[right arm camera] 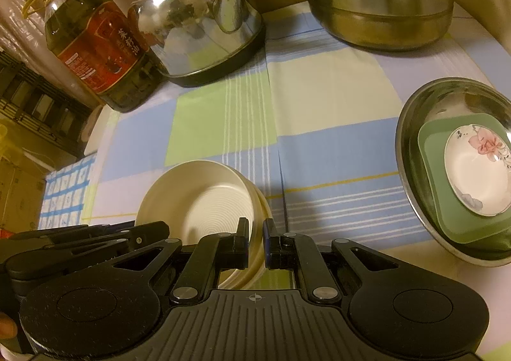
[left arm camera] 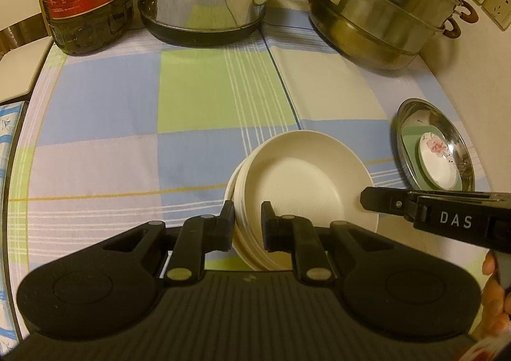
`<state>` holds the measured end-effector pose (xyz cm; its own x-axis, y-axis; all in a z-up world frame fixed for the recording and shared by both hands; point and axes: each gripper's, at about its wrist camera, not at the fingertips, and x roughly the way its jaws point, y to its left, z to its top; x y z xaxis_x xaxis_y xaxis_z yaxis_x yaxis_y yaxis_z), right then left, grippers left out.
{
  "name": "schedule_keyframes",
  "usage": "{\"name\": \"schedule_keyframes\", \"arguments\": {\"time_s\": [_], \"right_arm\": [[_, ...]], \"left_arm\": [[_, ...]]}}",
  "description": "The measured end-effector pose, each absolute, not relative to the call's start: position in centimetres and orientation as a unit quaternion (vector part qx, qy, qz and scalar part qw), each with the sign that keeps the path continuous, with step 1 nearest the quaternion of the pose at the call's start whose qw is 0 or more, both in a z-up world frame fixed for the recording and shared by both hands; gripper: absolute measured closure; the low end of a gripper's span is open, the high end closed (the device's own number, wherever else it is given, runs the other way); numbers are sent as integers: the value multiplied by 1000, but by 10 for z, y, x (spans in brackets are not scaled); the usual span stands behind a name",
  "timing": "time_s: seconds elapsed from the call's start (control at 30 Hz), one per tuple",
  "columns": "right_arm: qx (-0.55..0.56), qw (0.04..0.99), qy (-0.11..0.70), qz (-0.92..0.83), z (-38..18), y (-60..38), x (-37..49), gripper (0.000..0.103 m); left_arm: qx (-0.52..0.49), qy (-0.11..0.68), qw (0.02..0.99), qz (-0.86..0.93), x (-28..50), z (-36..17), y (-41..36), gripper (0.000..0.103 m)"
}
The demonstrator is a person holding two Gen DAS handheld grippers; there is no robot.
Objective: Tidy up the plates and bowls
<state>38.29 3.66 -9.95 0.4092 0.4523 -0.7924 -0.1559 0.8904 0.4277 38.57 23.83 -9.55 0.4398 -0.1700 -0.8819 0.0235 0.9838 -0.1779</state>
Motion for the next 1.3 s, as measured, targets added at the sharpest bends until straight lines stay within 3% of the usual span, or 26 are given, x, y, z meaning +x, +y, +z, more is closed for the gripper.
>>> {"name": "schedule_keyframes", "arguments": {"time_s": [0.4,0.47,0.53,0.57,1.3], "right_arm": [[136,831,506,189,-98,38,380,92],[139,835,497,189,-96,36,377,81],[141,842,486,186,-93,34,374,49],[144,846,479,187,-91,32,373,47],[170,859,425,229,-37,-18,279,46]], "left_arm": [[-75,526,845,-55,383,-97,237,80],[-75,521,848,-54,381,-95,237,79],[-71,514,853,-50,379,-91,237,75],[-70,509,856,-47,379,-88,237,75],[-65,463,883,-30,263,-19,222,75]]}}
